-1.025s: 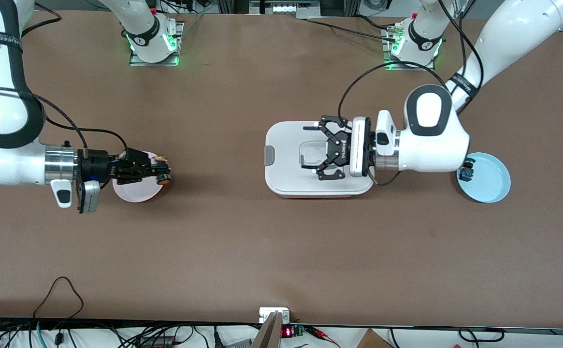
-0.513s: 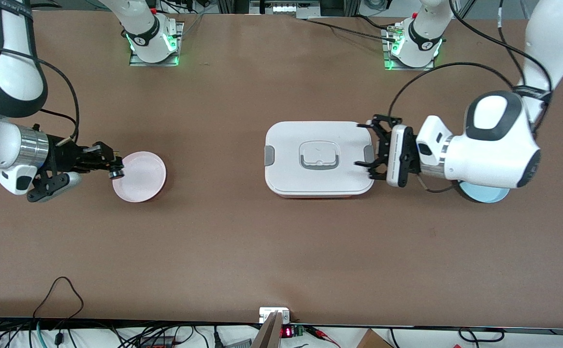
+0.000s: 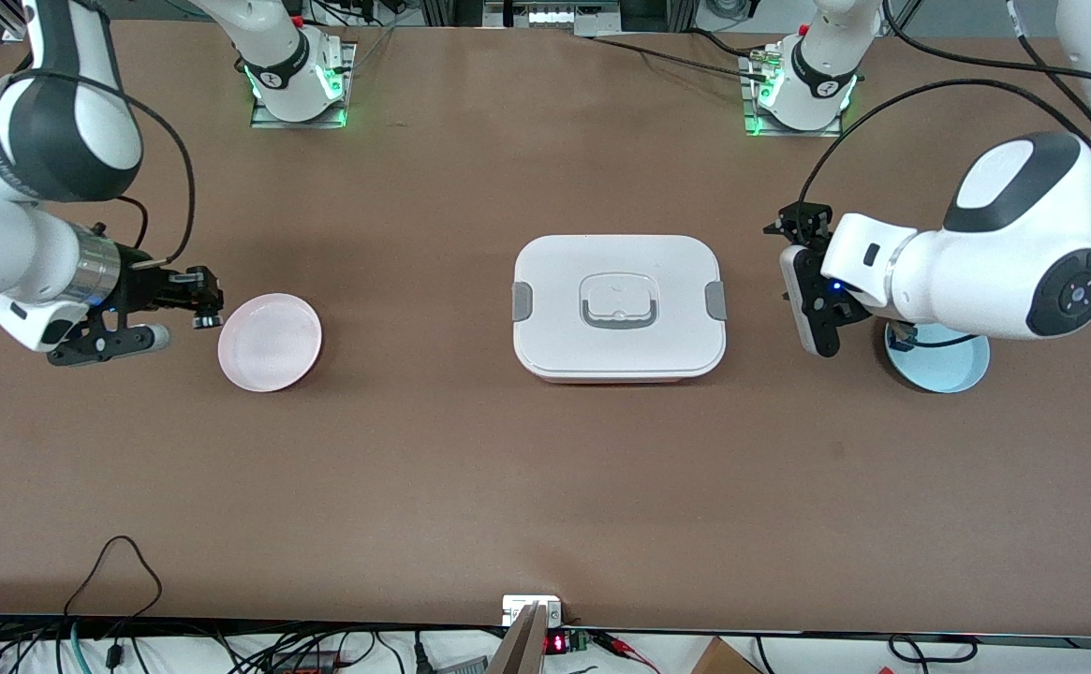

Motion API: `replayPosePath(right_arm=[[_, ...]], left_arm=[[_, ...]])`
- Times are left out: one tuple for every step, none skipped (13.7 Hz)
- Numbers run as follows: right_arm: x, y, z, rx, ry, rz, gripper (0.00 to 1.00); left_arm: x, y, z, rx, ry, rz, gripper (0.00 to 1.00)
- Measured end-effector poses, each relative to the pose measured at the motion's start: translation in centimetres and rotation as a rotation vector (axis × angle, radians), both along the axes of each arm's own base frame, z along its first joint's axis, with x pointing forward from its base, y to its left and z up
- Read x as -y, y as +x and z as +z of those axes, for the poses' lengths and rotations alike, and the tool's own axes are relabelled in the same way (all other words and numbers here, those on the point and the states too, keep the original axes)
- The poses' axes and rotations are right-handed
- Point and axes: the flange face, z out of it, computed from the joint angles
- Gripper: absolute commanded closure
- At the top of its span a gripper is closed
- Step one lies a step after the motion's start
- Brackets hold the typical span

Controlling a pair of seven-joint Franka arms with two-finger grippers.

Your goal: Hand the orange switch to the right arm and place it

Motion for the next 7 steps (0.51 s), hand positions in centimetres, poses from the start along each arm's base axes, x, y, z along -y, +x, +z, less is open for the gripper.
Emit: replayPosePath(right_arm=[[-0.2, -0.8, -0.2, 0.019, -0.012, -0.003, 0.99], [-0.2, -1.7, -0.6, 0.036, -0.018, -0.003, 0.97], [-0.1, -2.4, -1.2, 0.049, -0.019, -0.005, 0.97], [0.1, -3.0, -1.9, 0.06, -0.02, -0.008, 0.98], [0.3, -3.4, -2.8, 0.068, -0.021, -0.012, 0.98], [0.4, -3.7, -3.7, 0.075, -0.022, -0.016, 0.98], [0.5, -3.9, -4.5, 0.082, -0.022, -0.019, 0.98]], left_arm=[[-0.4, -0.4, 0.8, 0.016, 0.096, 0.014, 0.0], [-0.7, -0.9, 1.7, 0.036, 0.181, 0.026, 0.0], [-0.9, -1.2, 2.4, 0.058, 0.253, 0.036, 0.0], [-1.0, -1.4, 3.1, 0.087, 0.316, 0.045, 0.0], [-1.1, -1.5, 3.7, 0.116, 0.365, 0.058, 0.0], [-1.2, -1.5, 4.4, 0.142, 0.405, 0.076, 0.0], [-1.5, -1.4, 4.9, 0.163, 0.447, 0.11, 0.0]])
